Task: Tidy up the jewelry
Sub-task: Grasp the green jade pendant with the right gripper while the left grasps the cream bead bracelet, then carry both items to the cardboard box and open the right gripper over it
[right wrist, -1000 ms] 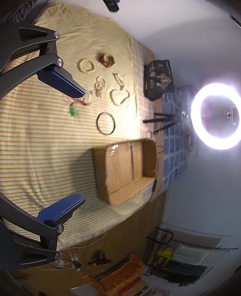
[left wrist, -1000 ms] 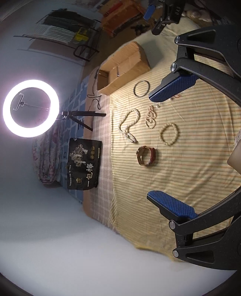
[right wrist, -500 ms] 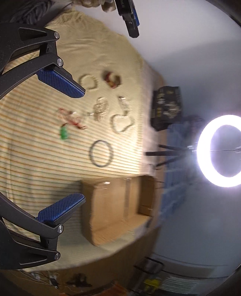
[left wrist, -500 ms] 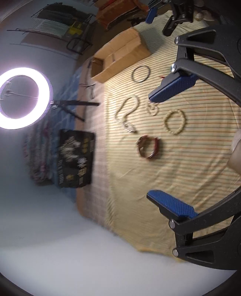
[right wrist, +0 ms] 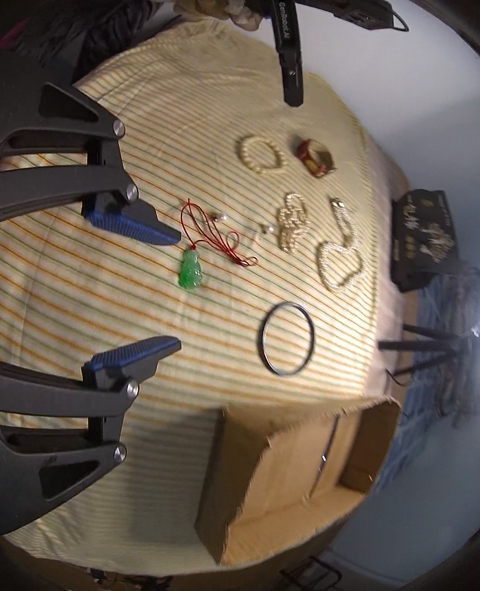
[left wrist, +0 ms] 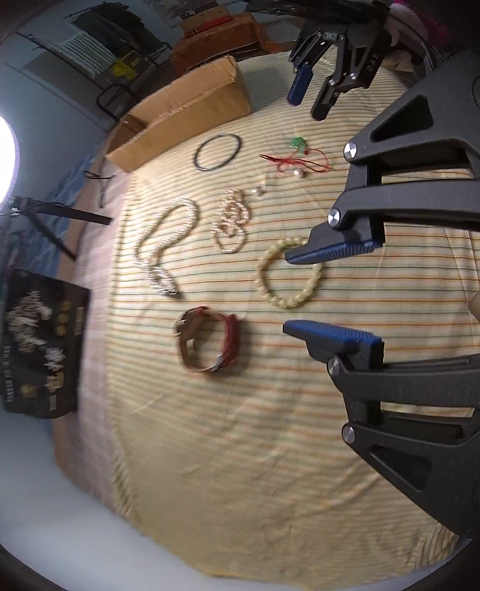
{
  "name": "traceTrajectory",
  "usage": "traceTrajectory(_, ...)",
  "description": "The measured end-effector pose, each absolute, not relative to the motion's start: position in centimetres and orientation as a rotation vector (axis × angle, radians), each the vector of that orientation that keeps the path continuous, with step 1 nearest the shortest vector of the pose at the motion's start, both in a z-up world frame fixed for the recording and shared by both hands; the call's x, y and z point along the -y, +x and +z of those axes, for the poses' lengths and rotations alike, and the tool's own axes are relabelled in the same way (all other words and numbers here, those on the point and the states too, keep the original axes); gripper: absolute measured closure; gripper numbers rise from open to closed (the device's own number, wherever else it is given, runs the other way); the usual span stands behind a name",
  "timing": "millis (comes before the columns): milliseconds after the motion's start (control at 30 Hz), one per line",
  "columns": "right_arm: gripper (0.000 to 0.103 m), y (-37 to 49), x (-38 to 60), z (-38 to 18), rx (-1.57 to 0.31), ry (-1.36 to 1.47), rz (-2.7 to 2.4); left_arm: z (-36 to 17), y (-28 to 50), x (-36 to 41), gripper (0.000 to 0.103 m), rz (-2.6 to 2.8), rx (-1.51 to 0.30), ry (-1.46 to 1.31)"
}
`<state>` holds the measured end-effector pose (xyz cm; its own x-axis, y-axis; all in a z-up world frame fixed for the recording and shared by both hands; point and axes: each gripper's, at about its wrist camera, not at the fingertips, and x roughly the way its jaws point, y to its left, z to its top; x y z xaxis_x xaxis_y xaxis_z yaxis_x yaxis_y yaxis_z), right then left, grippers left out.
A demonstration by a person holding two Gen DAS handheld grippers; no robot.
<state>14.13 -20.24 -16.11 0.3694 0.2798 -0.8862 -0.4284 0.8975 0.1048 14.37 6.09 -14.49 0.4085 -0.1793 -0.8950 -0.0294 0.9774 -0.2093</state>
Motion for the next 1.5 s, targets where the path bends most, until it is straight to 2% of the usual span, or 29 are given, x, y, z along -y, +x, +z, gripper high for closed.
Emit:
traceTrajectory(233,0.061,15.1,18.9,-18.2,-1.142,-0.267,0.519,-15.4,14.8,-7.2,0.074,-0.085,-1.180,-0.244)
traceTrajectory(400,0.061,16.1,19.0,-18.0,-1.157,-0.185,0.545,-16.0,15.2,-7.3,0.074,-0.082,-1.186,-0.251)
traceTrajectory(933,0.060,16.9,17.1,-19.3,-1.167,-0.286,0.523,-18.7,16.3,-6.9,0.074,-0.075,-1.246,-0.266)
traceTrajectory(1033,0.066,16.8,17.0,-19.3,-1.167,-0.290,0.523,-19.4,16.5,-6.8,0.074,-0.079,-1.264,-0.271)
traceTrajectory(1333,0.066,16.6,16.8,-19.4,-1.159,-0.303,0.512,-20.6,17.0,-6.5,0.074,-0.052,-1.293,-0.258)
traceTrajectory(1367,0.066,16.5,16.9,-19.4,-1.159,-0.303,0.512,-20.6,17.1,-6.3,0.079,-0.050,-1.291,-0.249)
traceTrajectory(1400,0.066,16.5,16.9,-19.4,-1.160,-0.303,0.512,-20.7,17.5,-6.0,0.092,-0.044,-1.284,-0.236)
traceTrajectory(1467,0.072,16.5,17.0,-19.3,-1.160,-0.297,0.512,-20.9,17.7,-6.0,0.097,-0.037,-1.279,-0.230)
traceTrajectory(1500,0.072,16.5,17.0,-19.3,-1.159,-0.295,0.512,-20.9,17.7,-6.2,0.097,-0.038,-1.277,-0.247)
